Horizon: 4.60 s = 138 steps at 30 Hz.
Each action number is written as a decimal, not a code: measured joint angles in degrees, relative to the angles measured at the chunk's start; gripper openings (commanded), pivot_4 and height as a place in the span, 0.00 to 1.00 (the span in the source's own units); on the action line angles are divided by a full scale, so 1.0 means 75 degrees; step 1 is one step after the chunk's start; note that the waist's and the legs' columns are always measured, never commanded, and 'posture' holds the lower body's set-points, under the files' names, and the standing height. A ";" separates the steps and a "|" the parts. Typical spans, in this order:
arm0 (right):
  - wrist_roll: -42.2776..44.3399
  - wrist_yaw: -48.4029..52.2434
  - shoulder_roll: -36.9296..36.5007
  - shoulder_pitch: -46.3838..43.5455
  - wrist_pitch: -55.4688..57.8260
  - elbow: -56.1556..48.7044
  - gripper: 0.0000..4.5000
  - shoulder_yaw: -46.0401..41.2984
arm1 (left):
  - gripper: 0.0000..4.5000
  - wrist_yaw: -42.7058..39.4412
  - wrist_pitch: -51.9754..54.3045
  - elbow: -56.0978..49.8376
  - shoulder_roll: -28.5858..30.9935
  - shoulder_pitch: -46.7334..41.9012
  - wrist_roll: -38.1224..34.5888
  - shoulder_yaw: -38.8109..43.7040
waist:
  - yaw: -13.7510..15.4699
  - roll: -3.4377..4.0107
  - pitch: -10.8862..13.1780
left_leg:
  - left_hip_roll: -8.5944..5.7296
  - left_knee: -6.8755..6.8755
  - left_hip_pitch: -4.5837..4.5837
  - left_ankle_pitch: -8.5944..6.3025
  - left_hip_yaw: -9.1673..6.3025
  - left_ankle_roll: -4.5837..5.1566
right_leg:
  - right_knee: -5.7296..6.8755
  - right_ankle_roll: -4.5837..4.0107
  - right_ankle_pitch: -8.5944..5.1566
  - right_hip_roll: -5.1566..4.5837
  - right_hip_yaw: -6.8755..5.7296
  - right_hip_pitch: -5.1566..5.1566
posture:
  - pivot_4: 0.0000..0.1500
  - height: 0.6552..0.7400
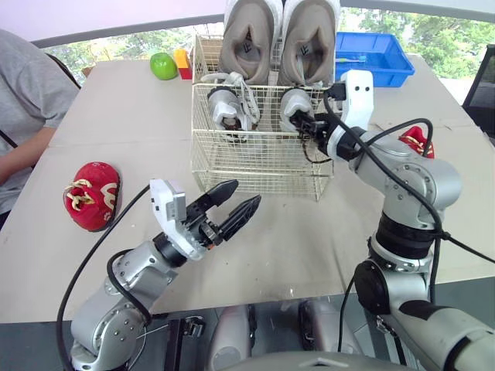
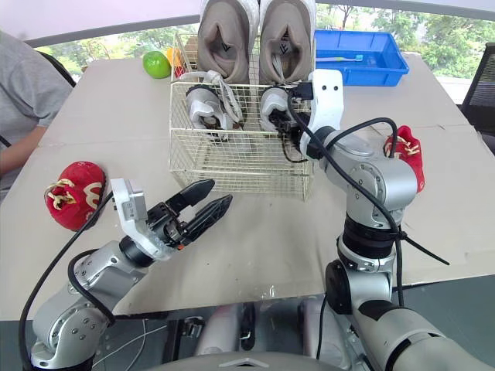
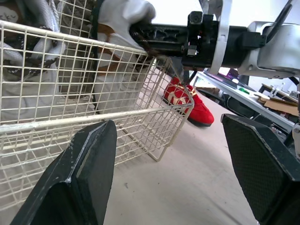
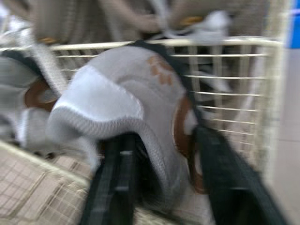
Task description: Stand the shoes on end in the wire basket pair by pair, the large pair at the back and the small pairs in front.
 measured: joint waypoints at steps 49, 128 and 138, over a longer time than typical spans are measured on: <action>0.4485 0.3531 -0.2426 0.1948 -0.4594 -0.0462 0.52 0.0527 | 0.86 0.1919 -0.0220 0.0063 -0.0499 0.0790 -0.0019 0.2155 | 0.0003 -0.0035 -0.0002 | 0.0002 -0.0012 0.0013 -0.0001 0.0001 0.0001 | -0.0007 -0.0003 -0.0004 -0.0010 0.0028 -0.0001 | 1.00 1.00; 0.4735 0.6220 -0.5378 -0.2770 -0.3044 0.1333 1.00 0.1642 | 0.07 -0.2442 -0.3379 0.2514 0.2525 -0.3473 0.2965 0.0368 | 0.0127 -0.0035 0.0026 | 0.0007 -0.0017 -0.0005 0.0001 0.0047 0.0001 | 0.0015 -0.0033 -0.0015 -0.0011 -0.0003 -0.0039 | 1.00 1.00; 0.2351 0.7739 -0.5604 -0.4060 -0.2983 0.3566 1.00 0.4036 | 0.07 -0.4691 -0.7697 0.5292 0.2466 -0.5727 0.4826 -0.0824 | 0.0145 -0.0017 0.0033 | 0.0007 0.0028 -0.0150 0.0002 0.0074 0.0003 | 0.0026 0.0014 0.0010 -0.0019 0.0012 -0.0161 | 1.00 1.00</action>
